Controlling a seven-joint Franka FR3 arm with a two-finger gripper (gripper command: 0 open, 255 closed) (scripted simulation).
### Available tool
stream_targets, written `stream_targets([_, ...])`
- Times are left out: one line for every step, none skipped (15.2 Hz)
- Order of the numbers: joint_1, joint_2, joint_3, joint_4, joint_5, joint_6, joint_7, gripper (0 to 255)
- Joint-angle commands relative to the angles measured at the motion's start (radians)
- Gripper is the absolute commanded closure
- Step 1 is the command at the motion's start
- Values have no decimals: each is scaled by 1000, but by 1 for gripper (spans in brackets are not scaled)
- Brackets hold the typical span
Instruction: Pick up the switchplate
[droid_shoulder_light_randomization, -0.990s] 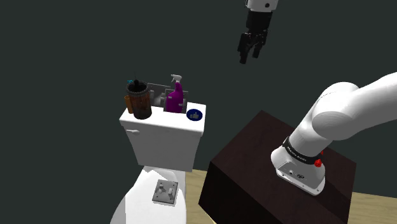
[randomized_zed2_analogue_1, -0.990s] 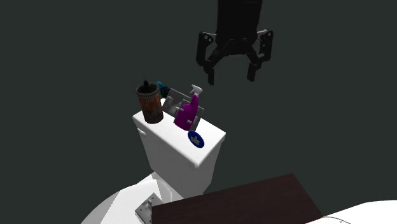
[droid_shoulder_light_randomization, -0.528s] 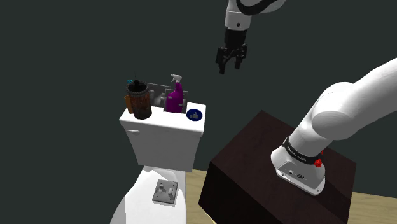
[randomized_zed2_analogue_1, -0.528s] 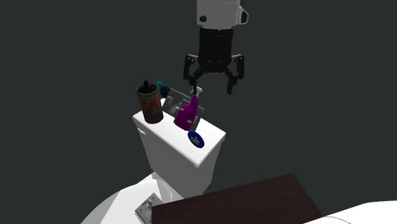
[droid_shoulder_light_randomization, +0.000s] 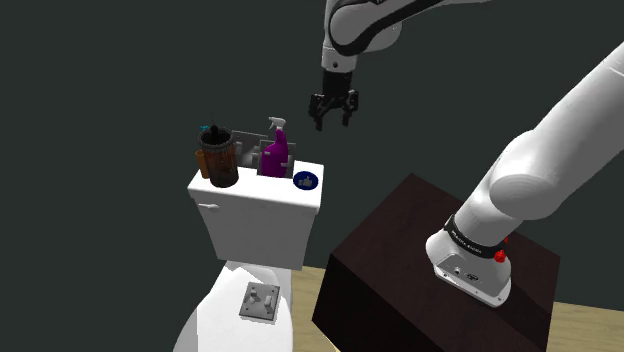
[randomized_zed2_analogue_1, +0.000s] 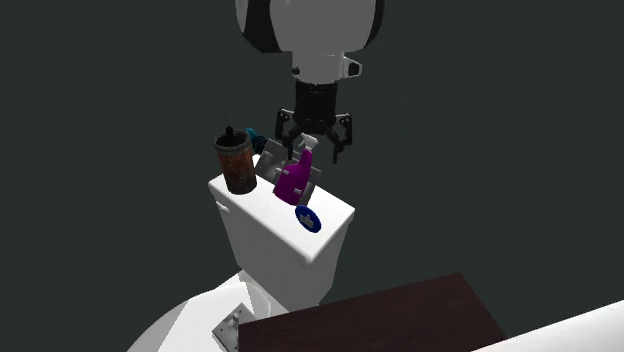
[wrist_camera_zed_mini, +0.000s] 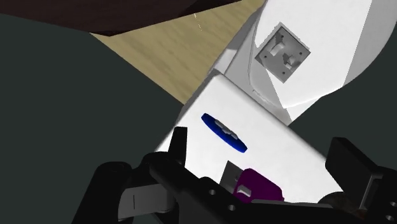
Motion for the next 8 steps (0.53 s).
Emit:
stream_targets([-1, 87, 3, 36, 9, 49, 33, 0])
stream_targets([-1, 126, 4, 56, 13, 68, 48, 0])
stream_targets([-1, 166, 4, 77, 18, 85, 63, 0])
stream_targets([0, 206, 4, 99, 22, 102, 78, 0])
stream_targets([0, 245, 3, 123, 26, 117, 92, 0])
stream_targets([0, 285, 2, 147, 30, 131, 106, 0])
stream_targets([1, 324, 1, 173, 35, 143, 119, 0])
stream_targets([1, 364, 0, 200, 39, 155, 133, 0])
